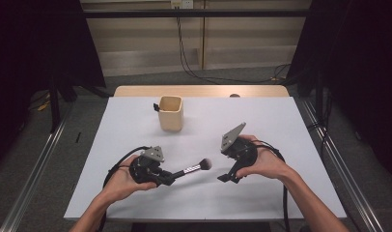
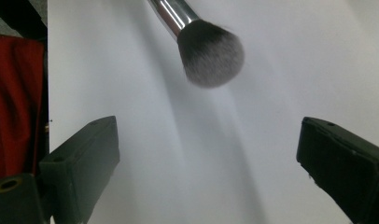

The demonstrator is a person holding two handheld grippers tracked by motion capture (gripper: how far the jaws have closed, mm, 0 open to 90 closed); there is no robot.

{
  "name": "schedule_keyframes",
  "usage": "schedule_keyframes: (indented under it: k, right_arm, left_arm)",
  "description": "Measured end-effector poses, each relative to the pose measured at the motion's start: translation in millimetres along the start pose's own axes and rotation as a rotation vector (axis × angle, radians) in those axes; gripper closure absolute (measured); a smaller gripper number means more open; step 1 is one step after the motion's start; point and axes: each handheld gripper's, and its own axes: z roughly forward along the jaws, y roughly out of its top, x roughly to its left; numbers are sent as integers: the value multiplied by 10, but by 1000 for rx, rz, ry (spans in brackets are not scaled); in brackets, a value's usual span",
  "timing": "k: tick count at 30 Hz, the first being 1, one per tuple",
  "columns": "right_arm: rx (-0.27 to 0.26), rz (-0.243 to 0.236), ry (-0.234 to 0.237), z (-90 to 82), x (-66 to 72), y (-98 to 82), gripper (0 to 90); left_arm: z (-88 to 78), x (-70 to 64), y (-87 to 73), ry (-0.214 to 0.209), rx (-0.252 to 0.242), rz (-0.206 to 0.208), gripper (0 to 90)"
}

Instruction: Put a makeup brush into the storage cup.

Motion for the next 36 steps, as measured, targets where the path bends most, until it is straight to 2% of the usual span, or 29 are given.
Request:
schedule_keyframes:
  k: [3,6,10,15,19,23,25,28,30,32,36]
  right_arm:
    - [-15,8,-10,-12,1,-43,33]
    - [-18,38,-21,-5,0,-82,35]
    - [-34,49,-1,6,18,-152,36]
    - [-65,94,-7,28,17,-250,34]
    - [-79,122,-47,41,41,-301,32]
    - [-130,144,-34,37,52,-347,33]
    - [-135,155,-27,46,62,-360,33]
    - [-148,167,9,62,85,-381,34]
    - [-159,163,17,64,109,-387,34]
    - [-186,171,35,59,130,-391,34]
    - [-223,180,15,62,162,-397,33]
  left_arm:
    - [-1,-1,-44,6,-19,-18,745]
    - [-5,2,-76,7,-30,-25,745]
    - [-50,11,-119,19,-44,-31,745]
    - [-136,24,-230,38,-87,-54,745]
    - [-177,44,-283,44,-117,-72,745]
    - [-210,48,-293,49,-145,-81,745]
    - [-208,41,-292,44,-166,-85,745]
    - [-189,17,-278,50,-185,-75,745]
    - [-194,4,-271,48,-193,-72,745]
    - [-205,3,-270,45,-204,-72,746]
    - [-222,-7,-278,57,-244,-77,745]
